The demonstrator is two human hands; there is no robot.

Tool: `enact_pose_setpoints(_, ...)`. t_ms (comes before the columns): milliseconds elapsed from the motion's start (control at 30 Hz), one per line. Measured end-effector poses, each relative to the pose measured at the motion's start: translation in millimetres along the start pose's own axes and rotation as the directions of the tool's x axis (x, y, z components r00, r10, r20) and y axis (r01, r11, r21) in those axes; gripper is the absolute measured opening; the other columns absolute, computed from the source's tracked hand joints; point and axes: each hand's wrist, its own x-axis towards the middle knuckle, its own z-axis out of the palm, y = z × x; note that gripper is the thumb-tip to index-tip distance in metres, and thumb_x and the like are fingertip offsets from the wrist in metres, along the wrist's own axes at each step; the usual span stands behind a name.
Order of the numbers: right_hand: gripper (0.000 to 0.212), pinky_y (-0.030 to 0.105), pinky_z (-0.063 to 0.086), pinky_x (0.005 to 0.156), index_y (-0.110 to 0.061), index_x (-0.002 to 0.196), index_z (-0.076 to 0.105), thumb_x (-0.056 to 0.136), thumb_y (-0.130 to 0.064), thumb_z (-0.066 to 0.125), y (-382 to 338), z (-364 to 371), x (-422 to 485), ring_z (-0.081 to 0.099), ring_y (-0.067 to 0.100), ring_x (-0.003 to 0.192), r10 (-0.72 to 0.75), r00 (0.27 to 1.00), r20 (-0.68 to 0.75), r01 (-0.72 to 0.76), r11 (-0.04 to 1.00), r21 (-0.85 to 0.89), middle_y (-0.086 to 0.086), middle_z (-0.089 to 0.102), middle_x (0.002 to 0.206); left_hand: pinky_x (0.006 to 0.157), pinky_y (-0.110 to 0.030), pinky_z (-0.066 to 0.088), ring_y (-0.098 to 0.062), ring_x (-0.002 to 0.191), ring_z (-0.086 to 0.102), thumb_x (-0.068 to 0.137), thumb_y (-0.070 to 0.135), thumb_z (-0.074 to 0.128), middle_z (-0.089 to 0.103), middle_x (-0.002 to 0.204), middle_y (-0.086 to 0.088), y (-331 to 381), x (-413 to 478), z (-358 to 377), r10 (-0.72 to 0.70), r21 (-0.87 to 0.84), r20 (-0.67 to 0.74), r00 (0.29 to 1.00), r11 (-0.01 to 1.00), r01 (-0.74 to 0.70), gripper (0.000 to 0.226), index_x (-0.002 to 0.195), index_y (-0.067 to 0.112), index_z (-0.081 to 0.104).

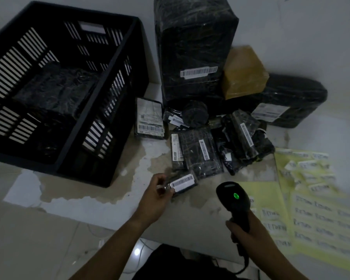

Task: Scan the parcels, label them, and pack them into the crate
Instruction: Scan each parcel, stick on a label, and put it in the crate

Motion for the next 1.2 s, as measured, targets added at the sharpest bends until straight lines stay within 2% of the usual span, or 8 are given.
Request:
enact_pose_setpoints(67, 0.020, 0.029, 0.047, 0.061, -0.023, 0.111, 0.053, 0.095, -0.032, 0.061, -1, 0, -13, 0.062, 0.019, 0.062, -0.002, 0.999, -0.047, 0.005, 0.997, 0.071, 0.008, 0.063, 0.070, 0.086, -0.010, 0.050, -0.013, 0.114, 0.062, 0.100, 0.015, 0.062, 0.058, 0.130, 0.002, -9, 5, 19, 0.059, 0.106, 0.005, 0.998, 0.993, -0.059, 0.032, 0.129, 0.025, 0.053)
enact_pose_setpoints(167, 0.021, 0.029, 0.045, 0.057, -0.019, 0.092, 0.057, 0.092, -0.040, 0.061, -2, 2, -30, 0.059, 0.017, 0.054, -0.048, 0.997, -0.052, 0.053, 0.994, 0.095, 0.006, 0.061, 0.061, 0.092, 0.000, 0.038, -0.002, 0.117, 0.049, 0.103, 0.017, 0.056, 0.048, 0.136, 0.003, -11, 9, 37, 0.122, 0.241, 0.029, 0.992, 0.962, -0.126, 0.039, 0.141, 0.022, 0.049)
enact_pose_setpoints(433, 0.014, 0.026, 0.048, 0.067, -0.035, 0.085, 0.057, 0.090, -0.046, 0.062, 8, 10, -44, 0.064, 0.005, 0.064, -0.090, 0.995, -0.036, 0.090, 0.996, 0.001, -0.005, 0.066, 0.066, 0.104, -0.020, 0.045, -0.010, 0.118, 0.053, 0.103, 0.019, 0.054, 0.033, 0.146, 0.001, -25, -5, 47, 0.098, 0.388, 0.246, 0.964, 0.902, -0.191, 0.046, 0.146, 0.015, 0.038)
enact_pose_setpoints(500, 0.015, 0.027, 0.048, 0.066, -0.033, 0.084, 0.057, 0.091, -0.046, 0.060, 9, 12, -45, 0.064, 0.007, 0.062, -0.112, 0.994, -0.016, 0.112, 0.994, -0.014, -0.002, 0.065, 0.065, 0.103, -0.011, 0.039, -0.005, 0.125, 0.047, 0.104, 0.019, 0.053, 0.035, 0.148, 0.001, -28, -7, 47, 0.079, 0.370, 0.222, 0.972, 0.915, -0.159, 0.051, 0.151, 0.017, 0.035)
enact_pose_setpoints(633, 0.022, 0.027, 0.049, 0.064, -0.025, 0.080, 0.058, 0.092, -0.043, 0.059, 7, 13, -48, 0.065, 0.011, 0.062, -0.150, 0.988, -0.028, 0.150, 0.988, -0.031, 0.006, 0.067, 0.068, 0.111, -0.017, 0.037, -0.004, 0.130, 0.045, 0.100, 0.011, 0.059, 0.045, 0.143, 0.005, -27, -8, 51, 0.181, 0.325, 0.141, 0.973, 0.920, -0.218, 0.055, 0.151, 0.022, 0.041)
enact_pose_setpoints(800, 0.024, 0.026, 0.050, 0.061, -0.019, 0.081, 0.060, 0.093, -0.040, 0.060, 0, 16, -49, 0.065, 0.011, 0.059, -0.167, 0.986, -0.014, 0.167, 0.985, -0.046, 0.005, 0.069, 0.067, 0.096, -0.006, 0.041, -0.003, 0.115, 0.056, 0.097, 0.012, 0.064, 0.053, 0.134, 0.008, -25, -5, 50, 0.139, 0.317, 0.082, 0.987, 0.935, -0.158, 0.053, 0.146, 0.024, 0.049)
enact_pose_setpoints(1000, 0.024, 0.027, 0.049, 0.062, -0.027, 0.076, 0.058, 0.090, -0.046, 0.059, -5, 18, -52, 0.065, 0.008, 0.058, -0.223, 0.975, 0.002, 0.222, 0.970, -0.102, 0.004, 0.068, 0.064, 0.094, -0.026, 0.050, -0.009, 0.106, 0.061, 0.094, 0.023, 0.065, 0.059, 0.127, 0.011, -27, -3, 52, 0.074, 0.334, 0.037, 0.997, 0.939, -0.082, 0.054, 0.146, 0.028, 0.049)
enact_pose_setpoints(1200, 0.026, 0.025, 0.048, 0.062, -0.028, 0.075, 0.058, 0.087, -0.051, 0.058, -7, 18, -54, 0.065, 0.008, 0.059, -0.218, 0.976, 0.007, 0.217, 0.969, -0.114, 0.003, 0.068, 0.066, 0.094, -0.019, 0.047, -0.007, 0.111, 0.060, 0.095, 0.015, 0.066, 0.056, 0.127, 0.013, -28, -4, 51, 0.116, 0.307, 0.054, 0.992, 0.943, -0.127, 0.054, 0.145, 0.027, 0.051)
